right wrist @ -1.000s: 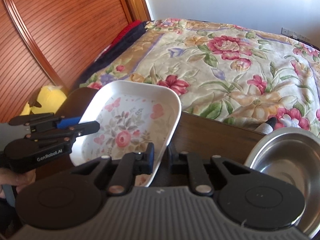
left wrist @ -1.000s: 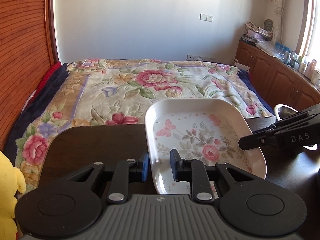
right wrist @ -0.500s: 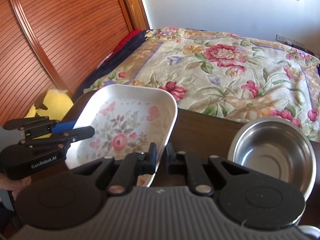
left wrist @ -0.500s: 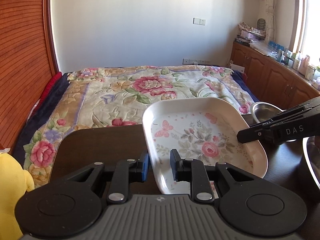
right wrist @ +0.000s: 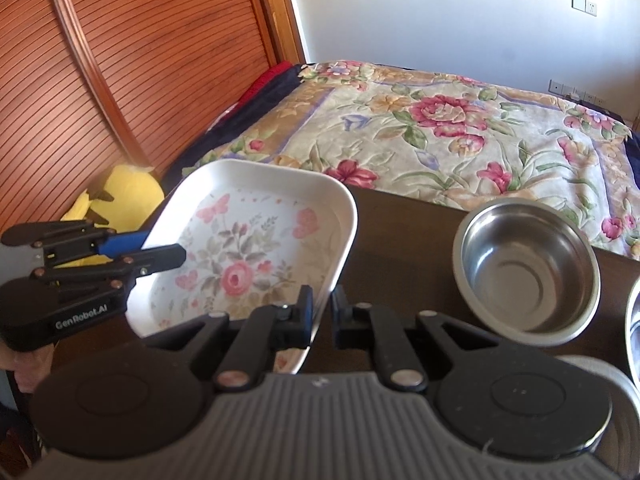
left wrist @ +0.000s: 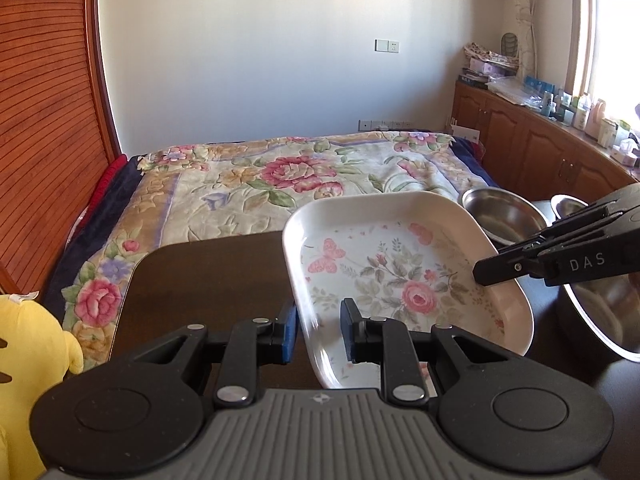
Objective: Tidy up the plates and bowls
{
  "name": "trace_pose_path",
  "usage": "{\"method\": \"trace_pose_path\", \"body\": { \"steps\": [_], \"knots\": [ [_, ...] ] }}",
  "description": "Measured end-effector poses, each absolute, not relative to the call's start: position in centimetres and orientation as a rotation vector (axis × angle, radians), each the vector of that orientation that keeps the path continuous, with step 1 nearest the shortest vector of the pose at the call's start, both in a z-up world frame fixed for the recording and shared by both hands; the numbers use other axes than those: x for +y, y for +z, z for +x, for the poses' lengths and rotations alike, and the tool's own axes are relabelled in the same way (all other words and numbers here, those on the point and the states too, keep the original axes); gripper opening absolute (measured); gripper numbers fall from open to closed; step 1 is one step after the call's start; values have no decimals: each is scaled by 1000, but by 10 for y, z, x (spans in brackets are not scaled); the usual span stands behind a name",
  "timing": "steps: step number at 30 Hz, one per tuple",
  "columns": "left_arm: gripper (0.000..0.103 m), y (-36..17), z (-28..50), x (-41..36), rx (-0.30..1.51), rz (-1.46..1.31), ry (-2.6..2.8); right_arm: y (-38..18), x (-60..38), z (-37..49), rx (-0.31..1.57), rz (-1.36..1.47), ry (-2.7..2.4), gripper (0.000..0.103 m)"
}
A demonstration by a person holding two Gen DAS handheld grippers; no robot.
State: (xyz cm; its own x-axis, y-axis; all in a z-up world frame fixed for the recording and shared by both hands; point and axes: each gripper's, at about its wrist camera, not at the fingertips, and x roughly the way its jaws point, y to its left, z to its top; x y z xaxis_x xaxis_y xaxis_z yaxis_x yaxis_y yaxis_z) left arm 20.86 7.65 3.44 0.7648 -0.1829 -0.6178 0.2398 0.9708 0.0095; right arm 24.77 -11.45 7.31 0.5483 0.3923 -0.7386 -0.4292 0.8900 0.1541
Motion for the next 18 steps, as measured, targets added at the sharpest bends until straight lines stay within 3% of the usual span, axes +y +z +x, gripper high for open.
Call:
{"method": "trace_pose_path", "body": {
  "steps": [18],
  "knots": [
    [23, 36, 148, 72, 660, 109, -247, 80, -119, 189, 844, -95, 486, 11]
  ]
}}
